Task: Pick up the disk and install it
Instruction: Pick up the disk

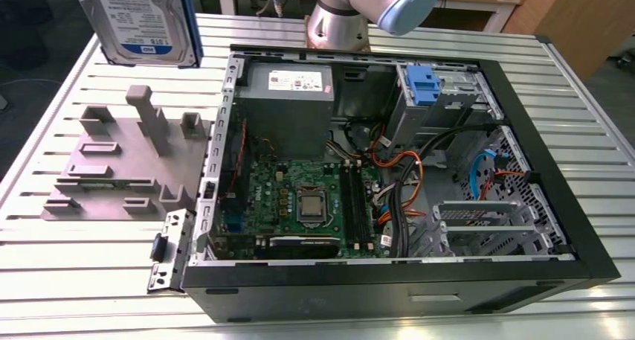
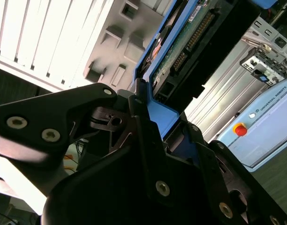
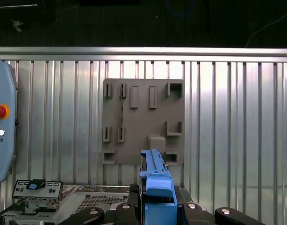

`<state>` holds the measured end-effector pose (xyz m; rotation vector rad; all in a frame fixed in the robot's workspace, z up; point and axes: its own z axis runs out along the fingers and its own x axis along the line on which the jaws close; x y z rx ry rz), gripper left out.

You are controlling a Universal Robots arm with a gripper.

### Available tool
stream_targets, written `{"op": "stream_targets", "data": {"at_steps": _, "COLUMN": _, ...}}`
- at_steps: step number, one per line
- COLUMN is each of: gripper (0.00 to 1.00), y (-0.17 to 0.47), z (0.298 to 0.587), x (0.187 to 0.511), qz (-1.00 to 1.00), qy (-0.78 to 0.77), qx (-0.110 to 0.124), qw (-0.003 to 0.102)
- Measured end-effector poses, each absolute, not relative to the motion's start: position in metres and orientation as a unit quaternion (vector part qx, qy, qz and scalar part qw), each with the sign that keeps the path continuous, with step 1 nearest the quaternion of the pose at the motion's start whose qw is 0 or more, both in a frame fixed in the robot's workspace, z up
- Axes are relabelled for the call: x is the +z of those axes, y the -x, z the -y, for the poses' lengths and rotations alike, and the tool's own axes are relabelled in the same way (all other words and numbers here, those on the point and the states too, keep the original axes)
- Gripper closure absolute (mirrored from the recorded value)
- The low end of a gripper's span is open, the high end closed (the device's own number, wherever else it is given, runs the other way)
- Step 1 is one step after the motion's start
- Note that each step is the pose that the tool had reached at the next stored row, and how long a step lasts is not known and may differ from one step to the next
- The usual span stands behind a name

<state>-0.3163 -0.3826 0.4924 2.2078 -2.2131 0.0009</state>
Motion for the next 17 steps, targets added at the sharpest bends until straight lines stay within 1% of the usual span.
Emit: {"op": "stream_targets", "data": {"at_steps": 17, "gripper": 0.64, "y": 0.3116, "z": 0.3825, "x": 0.4924, "qz": 0.708, "qy": -0.706, "qx": 0.000, "qw": 0.008}}
